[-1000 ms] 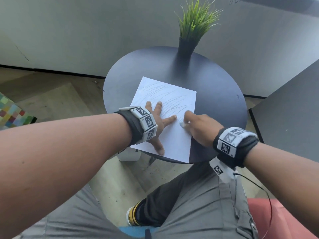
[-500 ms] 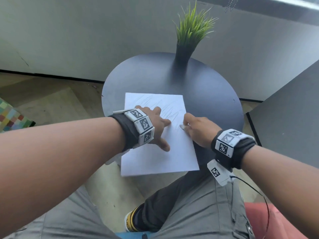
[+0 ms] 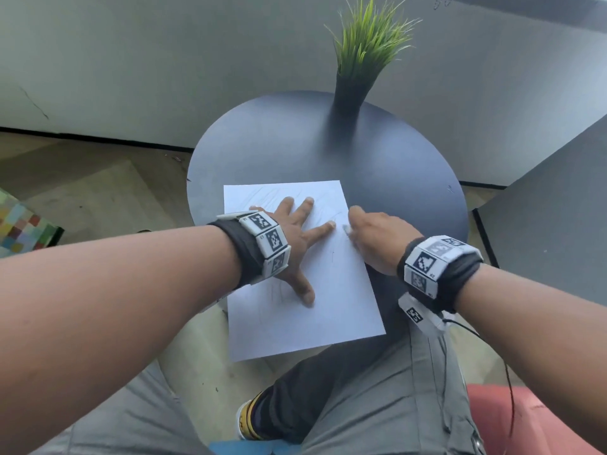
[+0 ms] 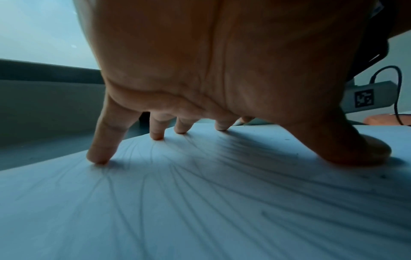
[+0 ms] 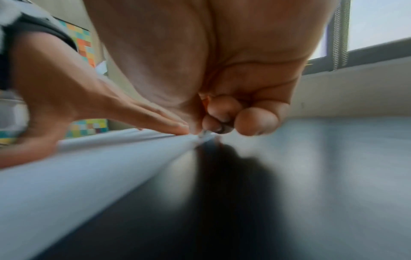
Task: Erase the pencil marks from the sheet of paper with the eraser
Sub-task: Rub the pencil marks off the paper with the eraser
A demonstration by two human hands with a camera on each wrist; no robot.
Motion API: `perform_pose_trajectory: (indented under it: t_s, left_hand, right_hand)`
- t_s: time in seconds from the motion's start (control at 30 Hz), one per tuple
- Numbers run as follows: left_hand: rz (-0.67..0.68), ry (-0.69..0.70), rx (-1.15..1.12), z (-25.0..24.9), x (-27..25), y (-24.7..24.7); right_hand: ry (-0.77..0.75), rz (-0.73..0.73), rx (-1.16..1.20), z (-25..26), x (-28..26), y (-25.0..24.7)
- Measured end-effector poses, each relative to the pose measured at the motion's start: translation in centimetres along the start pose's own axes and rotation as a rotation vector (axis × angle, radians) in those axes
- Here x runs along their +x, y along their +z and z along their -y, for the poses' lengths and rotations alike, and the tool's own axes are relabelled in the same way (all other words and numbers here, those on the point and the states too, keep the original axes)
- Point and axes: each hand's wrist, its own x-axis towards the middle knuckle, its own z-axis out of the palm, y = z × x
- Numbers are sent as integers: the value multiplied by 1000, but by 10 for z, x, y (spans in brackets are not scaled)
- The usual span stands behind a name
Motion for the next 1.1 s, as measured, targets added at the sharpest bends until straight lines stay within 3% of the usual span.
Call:
perform_pose_trajectory:
  t_s: [0.13,0.27,0.33,0.4,0.43,0.53,0.6,0.7,0.83,0.97,1.1]
  left_hand:
    - [29,-11,16,-2,0,-3]
    - [20,-12,19,-2,1,-2]
    - [32,-13,20,-3,0,-4]
    - [42,-13,24,-3,-1,-5]
    - [44,-11,25,-2,-1,-5]
    - [41,-6,24,-2,0,-6]
    - [49,-5,28,-3,-2,-6]
    - [57,-6,33,-3,-2,-6]
    - [59,-1,17,-4,-2,-7]
    - [62,-12,-3,-2,0,-3]
    - [51,-13,-20,0,2,-1]
  right_hand:
    - [-298,161,-36,30,-26,17]
    - [-91,37,-25,-4,3,-2]
    - [-216,44,-56,3,-5,2]
    - [-396,151,-69,17,-21,12]
    - [-403,158,-51,17,-22,10]
    - [-196,38,23,-8,-1,-2]
    - [-289,0,-55,-1,-8,4]
    - [-428,147,-19,18,-26,15]
    - [-116,-8,56,-6,1,-3]
    - [-280,109,8,25,-20,17]
    - [10,-17,91,1,11,-6]
